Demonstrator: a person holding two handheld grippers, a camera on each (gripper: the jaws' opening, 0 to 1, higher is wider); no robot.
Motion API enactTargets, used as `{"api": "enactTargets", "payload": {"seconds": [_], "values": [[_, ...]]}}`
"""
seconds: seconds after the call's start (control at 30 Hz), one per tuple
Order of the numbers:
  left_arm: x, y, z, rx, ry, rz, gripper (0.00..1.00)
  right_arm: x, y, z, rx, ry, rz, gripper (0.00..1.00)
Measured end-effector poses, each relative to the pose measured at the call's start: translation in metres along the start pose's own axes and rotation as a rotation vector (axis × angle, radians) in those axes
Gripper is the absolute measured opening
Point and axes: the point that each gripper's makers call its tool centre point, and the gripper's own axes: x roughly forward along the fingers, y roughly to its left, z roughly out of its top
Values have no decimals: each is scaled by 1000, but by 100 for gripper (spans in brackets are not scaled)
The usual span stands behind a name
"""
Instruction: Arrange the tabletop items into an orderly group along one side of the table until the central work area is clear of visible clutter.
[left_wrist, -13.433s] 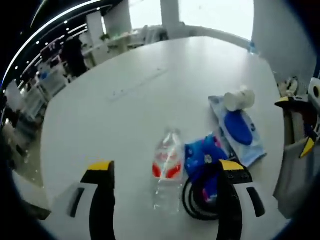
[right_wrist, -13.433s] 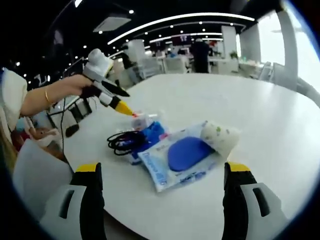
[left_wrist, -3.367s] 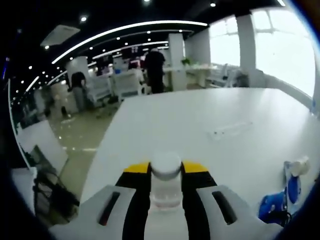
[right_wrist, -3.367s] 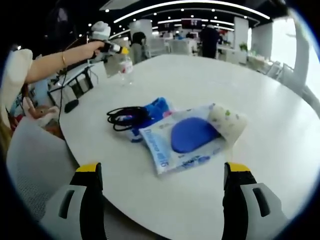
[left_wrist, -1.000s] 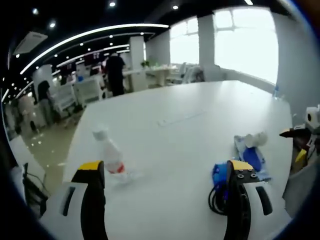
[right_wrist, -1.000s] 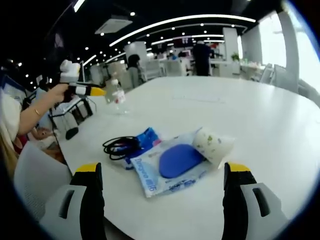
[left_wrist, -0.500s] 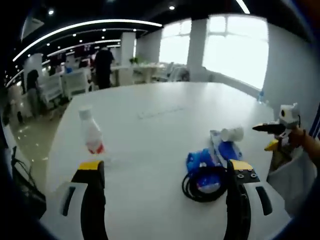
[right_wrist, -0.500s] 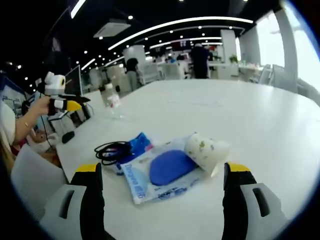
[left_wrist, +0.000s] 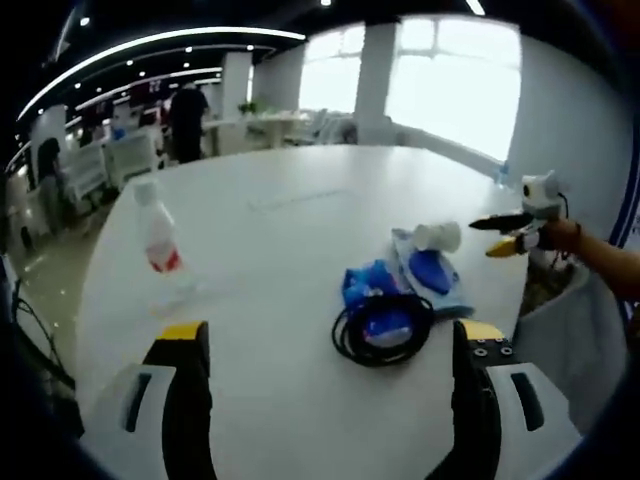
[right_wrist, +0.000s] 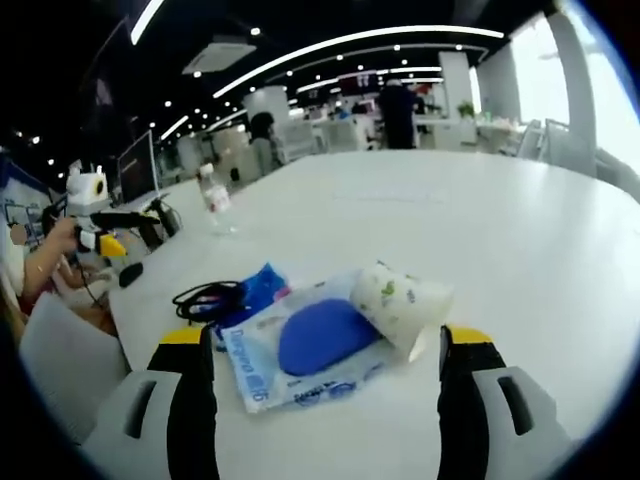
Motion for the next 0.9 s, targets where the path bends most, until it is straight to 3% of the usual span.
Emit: {"api": "enactTargets", "payload": {"seconds": [0.47,0.63,0.9], "values": [[-7,-26,-3,20,-36,-91,97,21,-27,-11,-1,25,-16,69],[-10,-29,-11,33,-21,-111,96,23,-28,-6,72,-16,-5,64],[-14,-28,-18,26,-10,-110,94,21,-37,-1,124,-65,-31,43]]}}
